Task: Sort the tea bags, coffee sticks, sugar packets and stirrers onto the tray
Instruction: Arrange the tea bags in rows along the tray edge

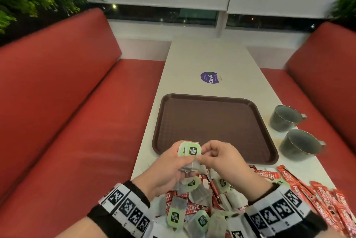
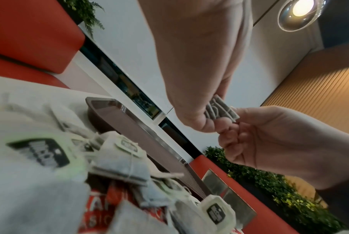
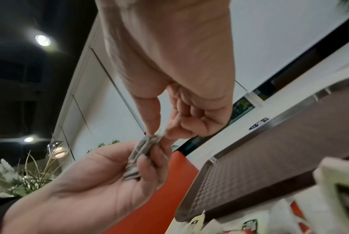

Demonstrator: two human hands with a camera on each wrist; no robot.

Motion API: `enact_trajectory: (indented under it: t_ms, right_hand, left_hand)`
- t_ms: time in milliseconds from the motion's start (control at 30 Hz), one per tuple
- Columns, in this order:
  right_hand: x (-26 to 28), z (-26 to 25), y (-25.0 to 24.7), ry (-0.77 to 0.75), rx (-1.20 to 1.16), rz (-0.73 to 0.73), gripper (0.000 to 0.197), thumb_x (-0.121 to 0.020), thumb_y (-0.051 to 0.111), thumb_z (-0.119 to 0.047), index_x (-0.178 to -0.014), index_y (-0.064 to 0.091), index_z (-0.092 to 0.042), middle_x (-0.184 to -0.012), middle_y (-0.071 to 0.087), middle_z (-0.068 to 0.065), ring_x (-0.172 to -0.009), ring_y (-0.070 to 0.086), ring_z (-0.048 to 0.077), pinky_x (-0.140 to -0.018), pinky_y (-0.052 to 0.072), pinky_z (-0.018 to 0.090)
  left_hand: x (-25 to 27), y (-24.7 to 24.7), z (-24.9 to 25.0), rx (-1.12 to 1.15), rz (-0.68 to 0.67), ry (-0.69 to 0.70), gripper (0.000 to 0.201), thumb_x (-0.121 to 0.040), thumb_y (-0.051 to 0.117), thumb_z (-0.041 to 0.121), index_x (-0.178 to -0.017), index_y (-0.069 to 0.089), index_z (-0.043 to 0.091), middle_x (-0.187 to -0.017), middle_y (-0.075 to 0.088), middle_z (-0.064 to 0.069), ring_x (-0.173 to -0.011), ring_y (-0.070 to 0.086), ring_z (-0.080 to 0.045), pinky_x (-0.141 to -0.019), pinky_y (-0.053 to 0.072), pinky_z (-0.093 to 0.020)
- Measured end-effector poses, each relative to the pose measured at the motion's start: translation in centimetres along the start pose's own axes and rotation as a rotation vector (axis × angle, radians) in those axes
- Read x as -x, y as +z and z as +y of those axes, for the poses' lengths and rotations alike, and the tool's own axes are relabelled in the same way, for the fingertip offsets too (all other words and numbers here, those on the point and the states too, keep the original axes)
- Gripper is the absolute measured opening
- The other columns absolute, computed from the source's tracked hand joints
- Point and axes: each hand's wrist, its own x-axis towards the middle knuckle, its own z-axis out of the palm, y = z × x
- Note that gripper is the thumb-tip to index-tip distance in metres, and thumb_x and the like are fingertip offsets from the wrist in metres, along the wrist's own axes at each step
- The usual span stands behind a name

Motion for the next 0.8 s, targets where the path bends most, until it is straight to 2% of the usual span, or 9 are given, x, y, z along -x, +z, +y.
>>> enact_trajectory:
  t_ms: [100, 200, 300, 367, 433, 533, 633, 733, 800]
  right_hand:
    - [-1.8, -0.1, 1.2, 0.014, -0.086, -0.003, 0.013, -0.079, 0.077, -0.019, -0.077, 0.067, -0.01, -0.065, 0.062, 0.001, -0.058, 0.053, 0.01, -0.058, 0.045, 0.025]
    - [-4.3, -0.1, 1.9, 0.019, -0.124, 0.002, 0.014, -0.08, 0.075, -0.015, -0.068, 0.066, -0.015, -0.065, 0.06, 0.002, -0.061, 0.052, 0.015, -0.063, 0.045, 0.032]
    - [-7.5, -0.7, 2.0, 0.025, -0.159, 0.017, 0.017, -0.08, 0.074, -0.011, -0.066, 0.064, -0.015, -0.062, 0.058, 0.002, -0.056, 0.048, 0.011, -0.057, 0.04, 0.023]
    - [-10.2, -1.5, 1.5, 0.008, -0.175, 0.055, 0.019, -0.081, 0.072, -0.008, -0.066, 0.063, -0.016, -0.058, 0.059, -0.002, -0.05, 0.047, 0.006, -0.052, 0.037, 0.017]
    - [-13.5, -1.9, 0.9, 0.006, -0.15, 0.104, 0.019, -0.081, 0.071, -0.008, -0.067, 0.062, -0.016, -0.056, 0.059, -0.005, -0.048, 0.047, 0.005, -0.051, 0.036, 0.019]
    - [-18.8, -2.1, 0.7, 0.041, -0.095, 0.135, 0.02, -0.081, 0.069, -0.007, -0.065, 0.059, -0.015, -0.054, 0.057, -0.003, -0.049, 0.044, 0.009, -0.05, 0.034, 0.021]
    - [-23.6, -2.2, 1.4, 0.085, -0.03, 0.117, 0.028, -0.081, 0.068, -0.005, -0.058, 0.055, -0.015, -0.054, 0.055, 0.0, -0.051, 0.045, 0.011, -0.052, 0.037, 0.023]
    - [-27.5, -1.9, 2.2, 0.123, 0.009, 0.129, 0.022, -0.081, 0.068, -0.004, -0.063, 0.058, -0.013, -0.058, 0.058, 0.003, -0.056, 0.052, 0.014, -0.059, 0.044, 0.026]
    - [-29.5, -1.7, 2.8, 0.145, 0.049, 0.121, 0.015, -0.082, 0.066, -0.004, -0.07, 0.06, -0.01, -0.061, 0.058, 0.003, -0.055, 0.052, 0.013, -0.055, 0.044, 0.022]
  left_hand:
    - [-0.6, -1.0, 0.7, 0.01, 0.066, 0.049, 0.029, -0.093, 0.052, -0.001, -0.117, 0.055, 0.016, -0.099, 0.064, -0.007, -0.08, 0.061, -0.014, -0.066, 0.05, -0.027]
    - [-1.5, -1.9, 1.5, 0.045, 0.139, 0.076, 0.024, -0.094, 0.05, 0.002, -0.114, 0.055, 0.015, -0.1, 0.064, -0.008, -0.081, 0.061, -0.015, -0.066, 0.05, -0.028]
    - [-2.8, -2.9, 2.6, 0.174, 0.213, 0.073, 0.02, -0.097, 0.043, 0.007, -0.114, 0.054, 0.01, -0.099, 0.064, -0.013, -0.078, 0.059, -0.019, -0.064, 0.049, -0.03]
    - [-3.6, -4.0, 3.4, 0.257, 0.269, 0.071, 0.024, -0.096, 0.035, 0.002, -0.113, 0.052, 0.008, -0.099, 0.061, -0.017, -0.079, 0.058, -0.023, -0.066, 0.049, -0.032]
    - [-4.5, -5.1, 4.0, 0.254, 0.31, 0.078, 0.033, -0.094, 0.03, -0.006, -0.112, 0.05, 0.013, -0.106, 0.059, -0.019, -0.089, 0.058, -0.026, -0.073, 0.05, -0.034]
    - [-5.6, -6.3, 4.5, 0.23, 0.341, 0.098, 0.048, -0.094, 0.031, -0.012, -0.129, 0.042, 0.02, -0.12, 0.055, -0.019, -0.106, 0.058, -0.029, -0.082, 0.051, -0.035]
    - [-6.6, -7.4, 4.7, 0.242, 0.356, 0.128, 0.058, -0.094, 0.038, -0.013, -0.139, 0.033, 0.024, -0.123, 0.054, -0.018, -0.109, 0.059, -0.03, -0.085, 0.052, -0.036]
    - [-7.5, -8.1, 4.8, 0.256, 0.362, 0.155, 0.06, -0.094, 0.042, -0.011, -0.142, 0.03, 0.024, -0.123, 0.056, -0.018, -0.107, 0.061, -0.031, -0.082, 0.054, -0.036]
    - [-8.0, -8.6, 4.8, 0.27, 0.375, 0.156, 0.061, -0.094, 0.043, -0.01, -0.141, 0.031, 0.027, -0.122, 0.057, -0.017, -0.106, 0.063, -0.031, -0.077, 0.056, -0.037]
